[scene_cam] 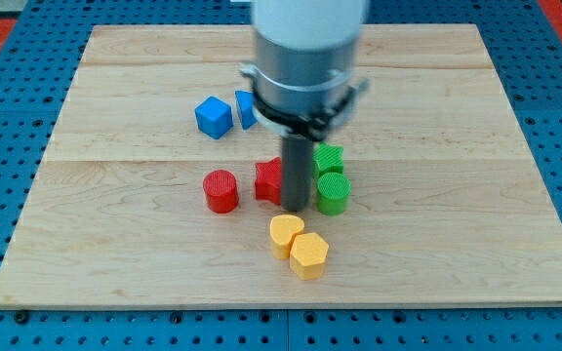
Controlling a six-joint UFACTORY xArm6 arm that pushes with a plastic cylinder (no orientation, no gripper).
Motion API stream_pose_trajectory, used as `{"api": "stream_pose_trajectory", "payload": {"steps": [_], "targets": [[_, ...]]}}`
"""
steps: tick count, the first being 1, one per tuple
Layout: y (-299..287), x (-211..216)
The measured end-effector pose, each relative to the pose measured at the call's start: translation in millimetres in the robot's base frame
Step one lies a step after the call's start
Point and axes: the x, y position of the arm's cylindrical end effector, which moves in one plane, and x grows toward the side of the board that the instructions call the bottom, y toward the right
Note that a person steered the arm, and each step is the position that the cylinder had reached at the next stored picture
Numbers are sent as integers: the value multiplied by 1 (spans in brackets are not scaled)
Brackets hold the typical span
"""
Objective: Move the red blocks towards the center left
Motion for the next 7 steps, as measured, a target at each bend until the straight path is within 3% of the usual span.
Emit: {"api": "stream_pose_trajectory", "payload": {"steps": [1, 3, 5, 6, 7], "targets": [[-4, -17], [65, -39], [-109, -27], [-70, -25], [-42, -54]]}}
